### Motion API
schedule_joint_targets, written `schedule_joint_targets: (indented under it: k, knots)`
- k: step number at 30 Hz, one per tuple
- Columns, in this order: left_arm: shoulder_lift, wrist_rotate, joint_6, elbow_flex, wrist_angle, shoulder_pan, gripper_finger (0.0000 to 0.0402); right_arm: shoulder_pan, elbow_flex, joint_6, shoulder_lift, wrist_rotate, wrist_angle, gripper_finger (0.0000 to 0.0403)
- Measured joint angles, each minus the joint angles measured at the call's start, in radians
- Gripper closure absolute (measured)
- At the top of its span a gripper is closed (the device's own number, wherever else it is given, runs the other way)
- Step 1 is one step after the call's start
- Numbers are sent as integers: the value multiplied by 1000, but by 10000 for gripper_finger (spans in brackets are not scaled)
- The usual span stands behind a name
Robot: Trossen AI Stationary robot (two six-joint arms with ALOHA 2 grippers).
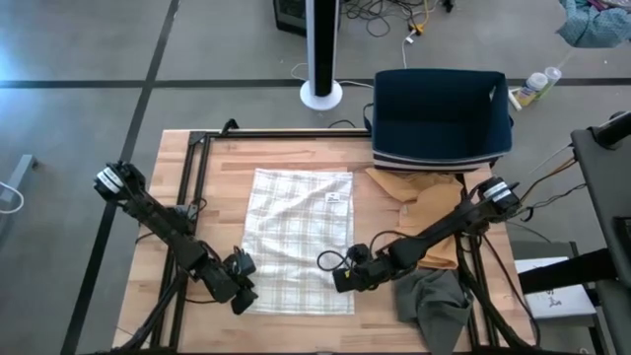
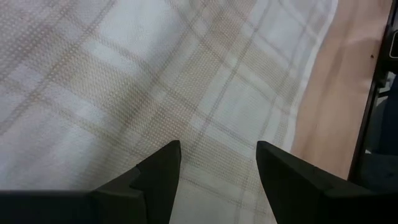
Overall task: Fold towel
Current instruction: Fold the white towel
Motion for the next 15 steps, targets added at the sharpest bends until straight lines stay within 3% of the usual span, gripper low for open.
schedule_joint_targets:
  k: [15]
  knots:
    - [-2,-2,-2,0,8,0,199,36,32,0,56,0,37,224]
